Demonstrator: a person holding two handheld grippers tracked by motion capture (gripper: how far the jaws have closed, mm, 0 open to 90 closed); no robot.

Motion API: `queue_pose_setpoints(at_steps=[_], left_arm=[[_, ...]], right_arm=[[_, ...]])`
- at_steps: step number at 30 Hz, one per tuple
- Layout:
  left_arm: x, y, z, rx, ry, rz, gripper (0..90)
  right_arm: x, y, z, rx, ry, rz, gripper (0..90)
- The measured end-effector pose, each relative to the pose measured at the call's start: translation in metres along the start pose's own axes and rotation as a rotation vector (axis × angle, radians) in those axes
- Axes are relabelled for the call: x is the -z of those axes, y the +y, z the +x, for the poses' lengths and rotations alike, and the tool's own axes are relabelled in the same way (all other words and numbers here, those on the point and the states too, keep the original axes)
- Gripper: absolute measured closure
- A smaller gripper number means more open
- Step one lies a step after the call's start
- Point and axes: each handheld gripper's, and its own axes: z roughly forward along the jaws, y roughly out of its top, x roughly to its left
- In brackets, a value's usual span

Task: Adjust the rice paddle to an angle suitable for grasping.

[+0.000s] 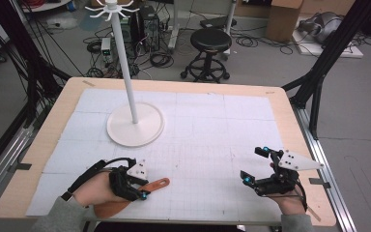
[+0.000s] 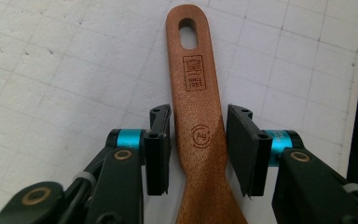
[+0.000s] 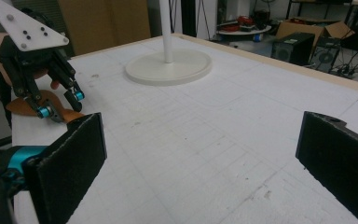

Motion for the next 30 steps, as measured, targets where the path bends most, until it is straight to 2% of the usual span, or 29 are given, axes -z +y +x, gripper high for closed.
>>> queue_pose_setpoints(at_steps=[17,21,24,30], left_arm=[[0.003,0.000,0.001,0.001,0.003,-0.004,65.1],[0.011,-0.001,0.003,0.011,0.004,-0.034,65.1],[0.018,-0.002,0.004,0.034,0.000,-0.073,65.1],[0.029,-0.002,0.006,0.033,0.013,-0.108,65.1]], right_arm=[[0.001,0.000,0.000,-0.008,0.000,0.000,0.1],[0.001,0.000,-0.001,-0.005,-0.003,-0.005,0.1],[0.001,0.000,-0.001,-0.008,-0.003,-0.005,0.0],[0.001,0.000,-0.001,-0.007,-0.001,0.000,0.1]])
